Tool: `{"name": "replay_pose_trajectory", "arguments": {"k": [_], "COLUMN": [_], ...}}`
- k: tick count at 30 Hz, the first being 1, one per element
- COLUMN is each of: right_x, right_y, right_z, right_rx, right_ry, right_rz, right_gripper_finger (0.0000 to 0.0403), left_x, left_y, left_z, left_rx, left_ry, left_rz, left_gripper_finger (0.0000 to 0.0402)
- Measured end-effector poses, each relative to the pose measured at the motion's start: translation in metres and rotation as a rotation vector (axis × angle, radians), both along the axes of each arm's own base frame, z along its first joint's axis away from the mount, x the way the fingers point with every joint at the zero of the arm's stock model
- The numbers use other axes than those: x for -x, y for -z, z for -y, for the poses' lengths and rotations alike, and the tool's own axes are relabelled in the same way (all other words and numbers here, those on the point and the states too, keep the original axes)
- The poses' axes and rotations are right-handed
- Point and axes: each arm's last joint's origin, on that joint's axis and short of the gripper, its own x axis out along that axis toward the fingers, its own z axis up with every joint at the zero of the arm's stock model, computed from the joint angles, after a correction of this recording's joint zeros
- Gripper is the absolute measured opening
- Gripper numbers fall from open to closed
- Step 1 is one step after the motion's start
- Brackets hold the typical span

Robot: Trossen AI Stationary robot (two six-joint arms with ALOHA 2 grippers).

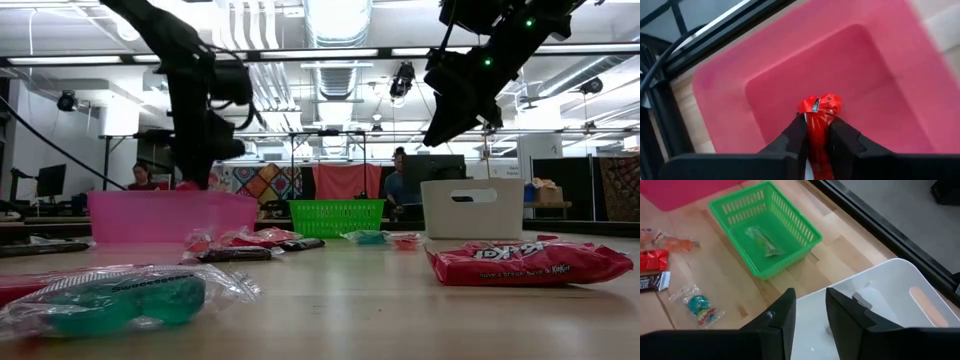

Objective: Sort candy
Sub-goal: Put the red chocolate bar into the pink bin, then put the blue gummy into the green bin

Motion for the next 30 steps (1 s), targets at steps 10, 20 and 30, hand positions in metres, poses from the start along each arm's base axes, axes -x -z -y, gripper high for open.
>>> {"name": "replay_pose_trajectory", "arguments": {"k": [10, 20, 30], "right_x": [0.000, -0.006, -0.014], "right_y": [0.000, -0.014, -0.019], "right_z": [0.000, -0.003, -0.022], "right_rx": [-0.007, -0.100, -0.198], "right_ry": [-0.004, -0.107, -0.238], "right_rz": [0.003, 0.061, 0.113], "right_gripper_finger": [0.0098, 0.0098, 0.0098], "left_x": [-0.003, -0.004, -0.031], "left_y": [0.014, -0.001, -0.046], "left_z": [-0.008, 0.007, 0.090], "left_rx": [0.013, -0.016, -0.141], "left_ry": [0.013, 0.069, 0.404], "left_rz": [-0.062, -0.047, 0.197], "left_gripper_finger": [0.0083, 0.0107, 0.0107]}}
